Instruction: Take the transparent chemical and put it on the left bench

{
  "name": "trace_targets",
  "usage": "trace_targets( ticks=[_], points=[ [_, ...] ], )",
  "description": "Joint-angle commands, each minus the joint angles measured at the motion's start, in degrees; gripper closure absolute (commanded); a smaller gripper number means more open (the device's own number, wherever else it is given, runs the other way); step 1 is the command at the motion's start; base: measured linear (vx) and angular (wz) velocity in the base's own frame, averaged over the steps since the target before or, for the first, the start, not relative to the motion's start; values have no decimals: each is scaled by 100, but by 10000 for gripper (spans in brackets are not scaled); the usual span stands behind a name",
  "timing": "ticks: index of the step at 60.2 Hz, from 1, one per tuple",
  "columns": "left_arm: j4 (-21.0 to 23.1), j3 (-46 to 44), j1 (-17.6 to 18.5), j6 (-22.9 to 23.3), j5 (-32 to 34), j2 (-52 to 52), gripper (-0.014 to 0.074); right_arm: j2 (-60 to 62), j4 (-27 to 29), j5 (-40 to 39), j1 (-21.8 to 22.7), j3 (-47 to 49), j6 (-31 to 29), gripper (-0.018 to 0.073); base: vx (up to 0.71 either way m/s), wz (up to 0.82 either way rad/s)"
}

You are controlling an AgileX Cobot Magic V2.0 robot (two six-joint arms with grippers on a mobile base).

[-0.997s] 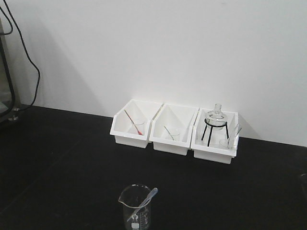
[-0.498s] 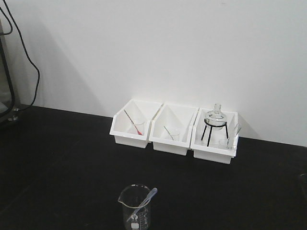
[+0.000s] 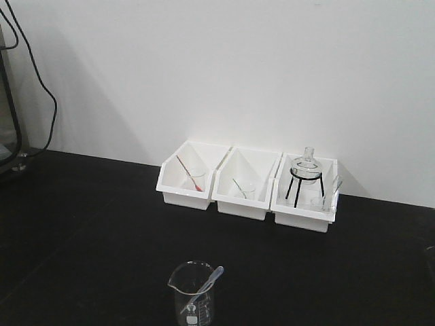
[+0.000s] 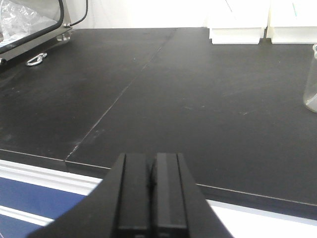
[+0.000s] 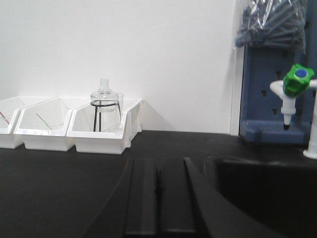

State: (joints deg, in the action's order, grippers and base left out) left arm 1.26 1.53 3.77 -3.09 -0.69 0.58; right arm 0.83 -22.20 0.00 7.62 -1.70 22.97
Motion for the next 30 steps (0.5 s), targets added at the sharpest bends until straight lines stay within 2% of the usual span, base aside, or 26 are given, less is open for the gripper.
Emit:
trace_targets(
  ticks=[1,7,30],
  points=[
    [4,93,10,45,449,110,600,38,810,-170,47,-47,-479,564,0,0],
    [4,93,10,45,449,110,600,38,1079,-141,47,-47,-841,563,0,0],
    [4,93,10,45,449,110,600,38,1079,-67,47,-47,-836,562,0,0]
  ],
)
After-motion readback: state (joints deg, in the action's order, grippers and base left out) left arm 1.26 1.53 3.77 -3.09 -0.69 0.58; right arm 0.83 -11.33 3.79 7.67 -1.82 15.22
